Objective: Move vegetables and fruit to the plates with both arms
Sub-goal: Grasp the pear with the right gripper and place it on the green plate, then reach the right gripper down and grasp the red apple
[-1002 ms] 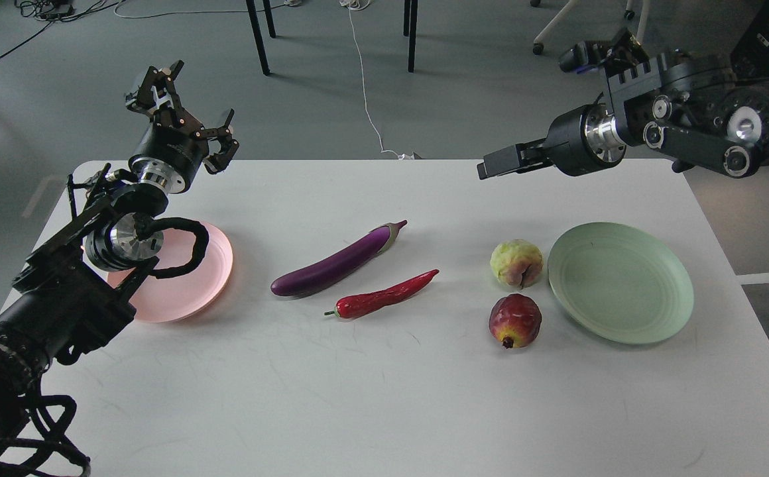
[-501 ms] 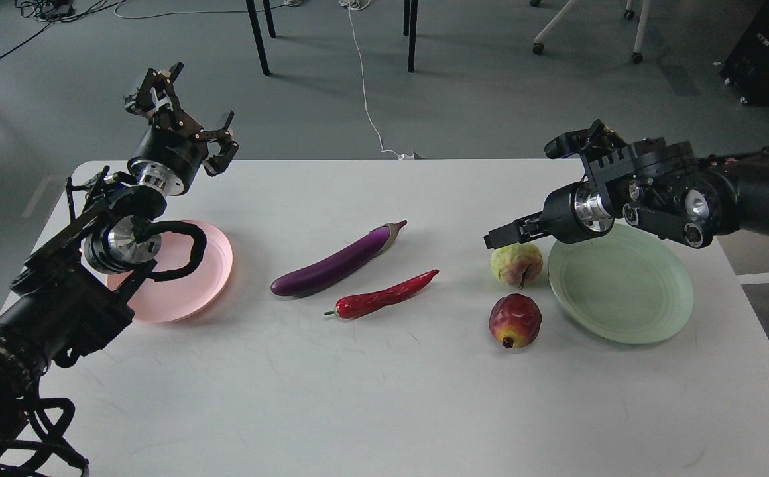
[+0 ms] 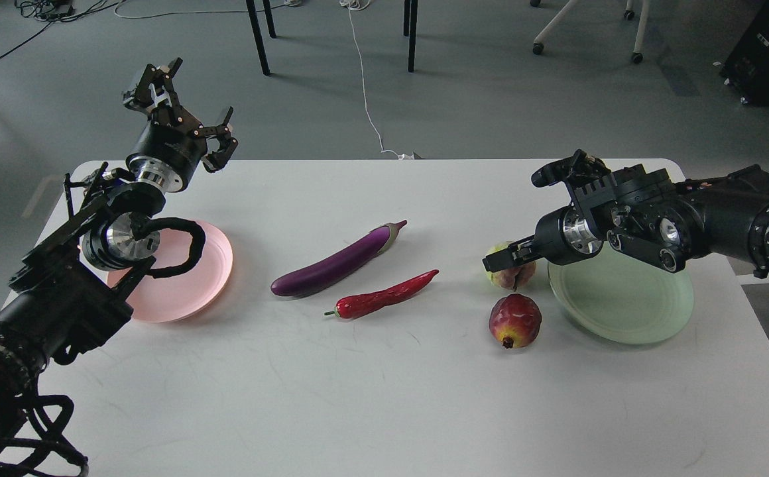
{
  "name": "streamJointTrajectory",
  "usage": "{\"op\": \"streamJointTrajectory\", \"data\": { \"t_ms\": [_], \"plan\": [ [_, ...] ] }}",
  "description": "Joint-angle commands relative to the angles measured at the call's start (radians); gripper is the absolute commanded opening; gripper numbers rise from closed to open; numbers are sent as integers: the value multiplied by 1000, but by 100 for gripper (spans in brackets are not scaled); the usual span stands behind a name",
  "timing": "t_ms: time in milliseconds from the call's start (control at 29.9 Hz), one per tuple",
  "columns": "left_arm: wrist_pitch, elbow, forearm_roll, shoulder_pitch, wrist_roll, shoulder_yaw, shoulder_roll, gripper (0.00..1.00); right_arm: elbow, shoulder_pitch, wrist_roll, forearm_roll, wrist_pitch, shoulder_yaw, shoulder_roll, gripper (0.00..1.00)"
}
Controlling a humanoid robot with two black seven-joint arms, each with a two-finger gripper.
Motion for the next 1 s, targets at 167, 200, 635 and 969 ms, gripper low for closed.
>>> {"op": "streamJointTrajectory", "data": {
  "t_ms": [167,200,635,969],
  "plan": [
    [-1,0,-2,3,-2,0,30,98,7,105,2,10,1,9,-100,58],
    [-1,0,-2,3,-2,0,35,98,8,114,2,10,1,12,-128,58],
    [0,-2,0,0,0,0,29,98,12,-30,2,-81,-93,-32,-340,61],
    [-1,-2,0,0,0,0,35,98,12,-47,-4,-95,-108,-31,-323,91]
  ]
}}
